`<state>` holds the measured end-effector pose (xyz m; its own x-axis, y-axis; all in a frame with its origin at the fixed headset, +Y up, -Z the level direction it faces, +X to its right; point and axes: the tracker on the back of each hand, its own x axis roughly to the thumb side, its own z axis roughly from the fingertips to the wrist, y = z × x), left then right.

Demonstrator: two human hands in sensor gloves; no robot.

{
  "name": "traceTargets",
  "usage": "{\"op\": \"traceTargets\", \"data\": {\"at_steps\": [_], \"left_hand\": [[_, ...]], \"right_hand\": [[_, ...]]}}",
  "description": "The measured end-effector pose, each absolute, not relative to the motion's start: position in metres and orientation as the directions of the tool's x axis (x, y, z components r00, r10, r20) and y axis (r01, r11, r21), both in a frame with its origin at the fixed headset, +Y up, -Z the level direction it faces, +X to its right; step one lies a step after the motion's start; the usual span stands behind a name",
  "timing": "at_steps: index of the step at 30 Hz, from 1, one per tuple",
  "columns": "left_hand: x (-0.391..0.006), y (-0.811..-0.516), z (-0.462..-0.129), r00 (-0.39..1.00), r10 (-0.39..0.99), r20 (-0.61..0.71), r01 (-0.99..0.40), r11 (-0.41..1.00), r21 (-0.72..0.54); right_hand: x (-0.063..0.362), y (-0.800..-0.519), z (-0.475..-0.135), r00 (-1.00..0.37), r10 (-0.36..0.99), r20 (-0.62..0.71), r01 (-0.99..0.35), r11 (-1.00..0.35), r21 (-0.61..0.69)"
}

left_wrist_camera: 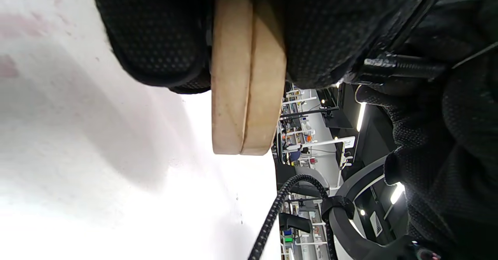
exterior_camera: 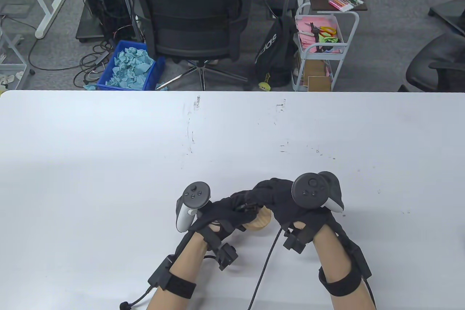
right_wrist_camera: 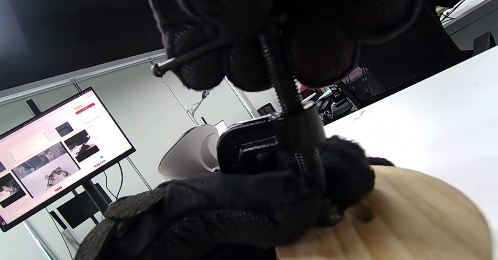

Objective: Unscrew the clamp open

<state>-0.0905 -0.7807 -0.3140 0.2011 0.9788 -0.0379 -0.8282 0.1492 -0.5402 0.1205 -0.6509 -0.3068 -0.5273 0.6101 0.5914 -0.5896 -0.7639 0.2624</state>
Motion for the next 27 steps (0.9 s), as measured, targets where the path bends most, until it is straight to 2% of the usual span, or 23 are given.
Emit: {"op": "traceTargets", "data": {"at_steps": [5, 7, 8, 11, 16, 21, 23, 27], "left_hand": [[-0.092, -0.782, -0.315, 0.170, 0.984, -0.059, -0.835, 0.112, -0.538], [-0.092, -0.783, -0.316, 0.072, 0.993, -0.091, -0.831, 0.009, -0.557], [-0.091, -0.781, -0.315, 0.079, 0.991, -0.105, -0.834, 0.008, -0.552], [-0.094, -0.777, -0.314, 0.156, 0.987, -0.039, -0.852, 0.114, -0.511], [-0.097, -0.775, -0.311, 0.178, 0.984, -0.010, -0.878, 0.154, -0.454], [-0.099, -0.772, -0.309, 0.226, 0.974, 0.028, -0.898, 0.220, -0.382], [-0.099, -0.771, -0.309, 0.219, 0.975, 0.030, -0.907, 0.215, -0.362], [-0.096, -0.771, -0.308, 0.237, 0.970, 0.044, -0.901, 0.237, -0.365]], "right_hand": [[0.120, -0.649, -0.305, -0.522, 0.598, 0.609, -0.604, -0.763, 0.231], [0.121, -0.651, -0.305, -0.487, 0.606, 0.629, -0.686, -0.711, 0.154], [0.119, -0.652, -0.307, -0.455, 0.625, 0.634, -0.707, -0.686, 0.170], [0.120, -0.651, -0.305, -0.510, 0.591, 0.624, -0.667, -0.730, 0.147], [0.128, -0.646, -0.306, -0.513, 0.627, 0.587, -0.674, -0.717, 0.177], [0.148, -0.637, -0.306, -0.558, 0.657, 0.507, -0.715, -0.691, 0.109], [0.151, -0.636, -0.308, -0.596, 0.624, 0.506, -0.701, -0.711, 0.051], [0.148, -0.641, -0.309, -0.668, 0.572, 0.476, -0.624, -0.779, 0.059]]}}
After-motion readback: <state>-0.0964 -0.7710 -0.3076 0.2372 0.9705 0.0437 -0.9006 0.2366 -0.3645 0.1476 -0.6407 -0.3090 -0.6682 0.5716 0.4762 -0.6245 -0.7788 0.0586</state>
